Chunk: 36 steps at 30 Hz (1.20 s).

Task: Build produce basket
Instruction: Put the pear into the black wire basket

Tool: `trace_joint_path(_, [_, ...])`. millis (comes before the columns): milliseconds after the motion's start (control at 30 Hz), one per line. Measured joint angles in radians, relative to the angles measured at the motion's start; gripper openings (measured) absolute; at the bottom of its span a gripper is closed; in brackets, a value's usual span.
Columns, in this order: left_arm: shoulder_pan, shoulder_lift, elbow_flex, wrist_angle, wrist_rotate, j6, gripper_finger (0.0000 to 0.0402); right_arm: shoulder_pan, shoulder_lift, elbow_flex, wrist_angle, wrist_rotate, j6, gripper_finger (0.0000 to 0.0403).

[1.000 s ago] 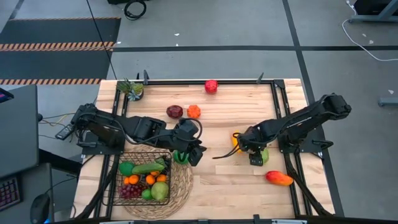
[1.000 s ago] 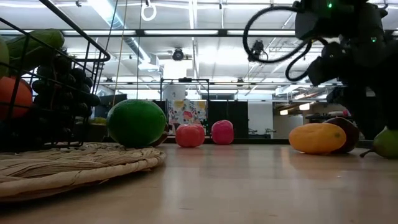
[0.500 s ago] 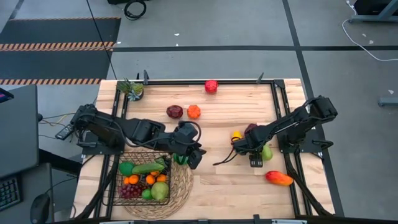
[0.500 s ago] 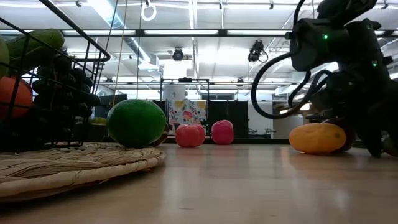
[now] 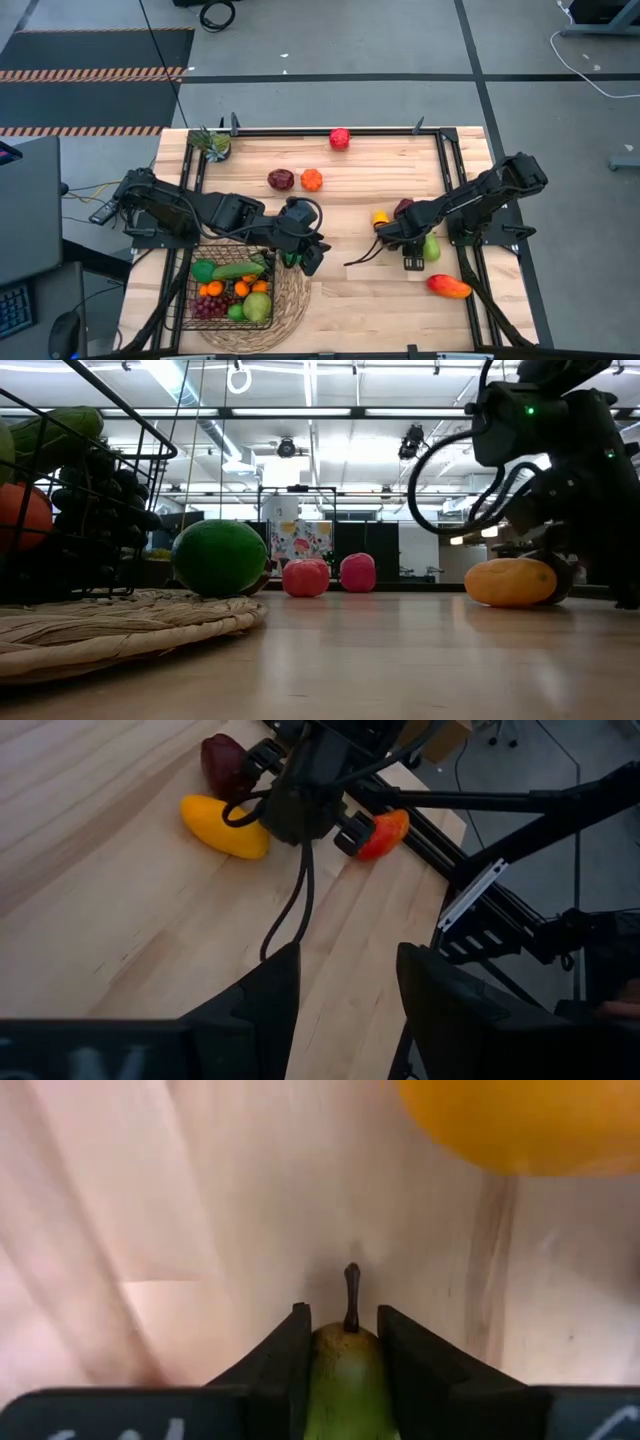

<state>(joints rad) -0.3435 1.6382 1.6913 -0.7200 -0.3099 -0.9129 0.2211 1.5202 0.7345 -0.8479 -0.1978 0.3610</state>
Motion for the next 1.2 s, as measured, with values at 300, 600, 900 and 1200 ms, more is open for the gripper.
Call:
trace_joint_path(300, [0.0,0.0,0.0,0.0,0.0,0.008,0.0174,-0.002,-0.139,0.092,0.028,-0.02,0.081,0.0105])
trace_joint_path(600, [-0.002,-0.002,0.0,0.101,-0.056,0.165,0.0174,-0.003,-0.24,0.288,0.258,0.019,0.158,0.0104])
trace_joint_path(900, [-0.001,-0.002,0.0,0.212,-0.057,0.368,0.0174,0.001,-0.215,0.45,0.364,0.013,0.121,0.0104])
trace_joint_path(1200, [-0.001,-0.002,0.0,0.236,-0.057,0.534,0.0174,0.008,-0.21,0.496,0.493,-0.008,0.138,0.0104])
